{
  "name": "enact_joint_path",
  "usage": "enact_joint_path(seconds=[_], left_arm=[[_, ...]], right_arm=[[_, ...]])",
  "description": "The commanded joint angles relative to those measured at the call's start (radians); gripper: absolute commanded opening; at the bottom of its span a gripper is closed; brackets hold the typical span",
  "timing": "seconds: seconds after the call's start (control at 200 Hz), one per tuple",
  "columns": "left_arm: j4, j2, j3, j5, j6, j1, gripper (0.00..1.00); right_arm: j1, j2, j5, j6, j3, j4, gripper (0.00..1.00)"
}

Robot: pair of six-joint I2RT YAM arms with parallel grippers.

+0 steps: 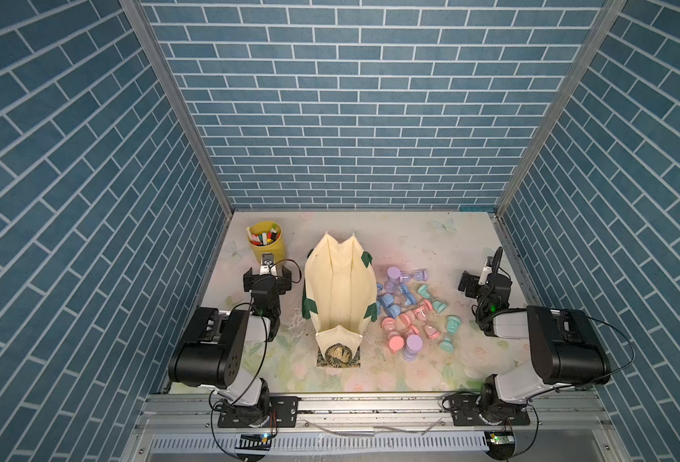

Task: Put the hourglass into the canvas bag
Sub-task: Pick up the hourglass from the center of the board.

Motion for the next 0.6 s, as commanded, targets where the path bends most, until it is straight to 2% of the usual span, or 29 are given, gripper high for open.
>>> enact_joint_path(seconds=[0.0,0.596], left_arm=[[-0.062,-0.014,0.008,0.048,-0.015,0.004,1.0],[-0.098,-0.017,0.023,0.091,-0.038,0.035,1.0]], right_arm=[[-0.003,-0.004,-0.036,-0.041,0.013,0.017,0.99],[-0.003,-0.003,-0.04,-0.039,0.017,0.013,0.99]])
